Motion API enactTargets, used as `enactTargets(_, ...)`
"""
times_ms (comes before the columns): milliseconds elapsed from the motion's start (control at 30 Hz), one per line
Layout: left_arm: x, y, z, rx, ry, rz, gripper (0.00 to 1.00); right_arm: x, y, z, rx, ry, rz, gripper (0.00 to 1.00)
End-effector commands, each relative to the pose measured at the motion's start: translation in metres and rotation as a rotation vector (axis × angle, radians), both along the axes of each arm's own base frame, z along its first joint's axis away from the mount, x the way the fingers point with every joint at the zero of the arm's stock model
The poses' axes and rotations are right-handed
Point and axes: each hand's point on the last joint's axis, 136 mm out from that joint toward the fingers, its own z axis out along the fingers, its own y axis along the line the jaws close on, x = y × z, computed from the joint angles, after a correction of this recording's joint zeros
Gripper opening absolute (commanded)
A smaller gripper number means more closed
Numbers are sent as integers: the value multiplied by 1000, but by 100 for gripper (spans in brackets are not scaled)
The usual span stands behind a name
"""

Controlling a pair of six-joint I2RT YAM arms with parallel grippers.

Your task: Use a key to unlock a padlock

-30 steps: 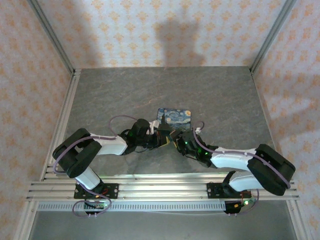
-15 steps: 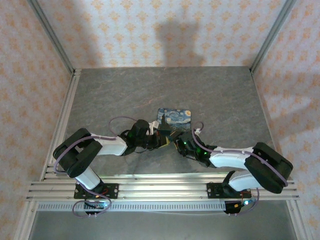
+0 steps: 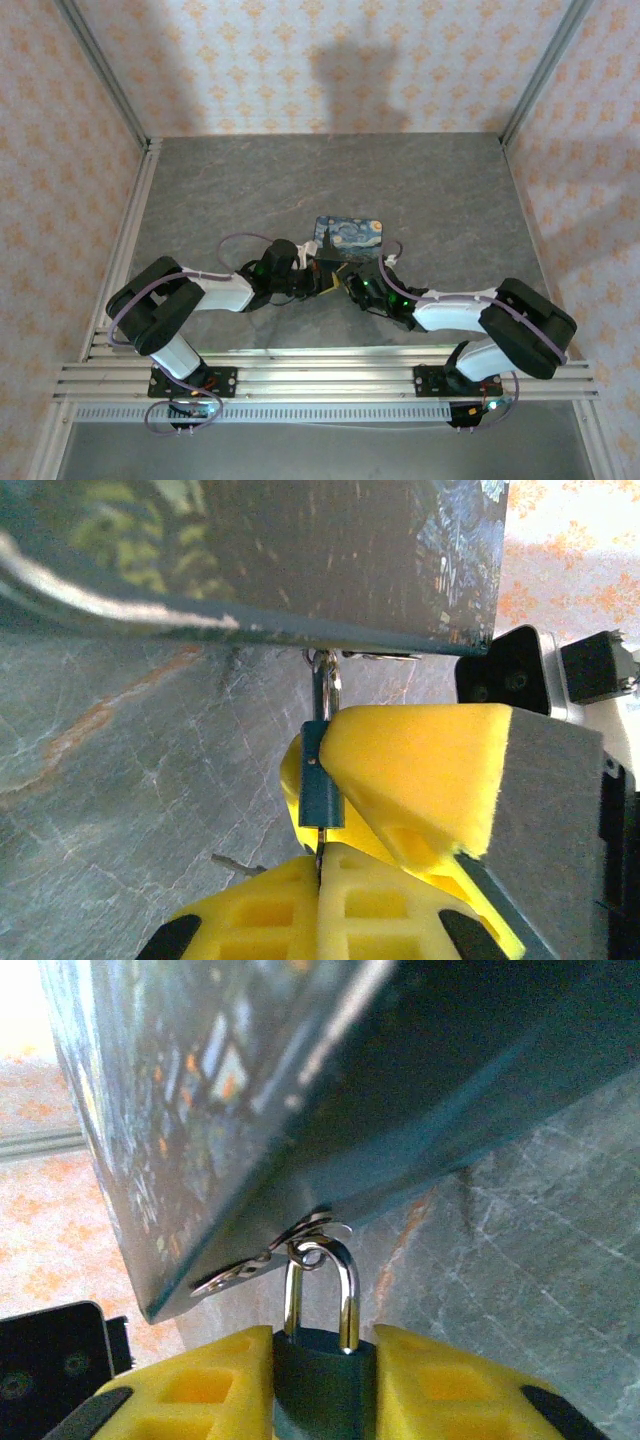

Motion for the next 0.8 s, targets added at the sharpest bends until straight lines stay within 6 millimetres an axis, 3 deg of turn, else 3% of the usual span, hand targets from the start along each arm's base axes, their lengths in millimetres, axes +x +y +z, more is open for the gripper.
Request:
enactTargets(0,0,-2,3,-31,-5,-10,0,8,9,14,29,-41,3,17)
enactTargets(167,-1,1,0,-2,-8,-13,0,4,5,11,-15,-24,13,0)
enactTargets(300,-3,7,-2,54,-20,-22,0,-1,-3,10,-110,-13,45,0)
enactTargets(500,-11,35,-7,250,-71,-42,35,-13,-8,26,-402,-38,290,0)
enactTargets(767,-11,64,-14,362,-88,-10,40,-27,-33,25,-847,56,646,0)
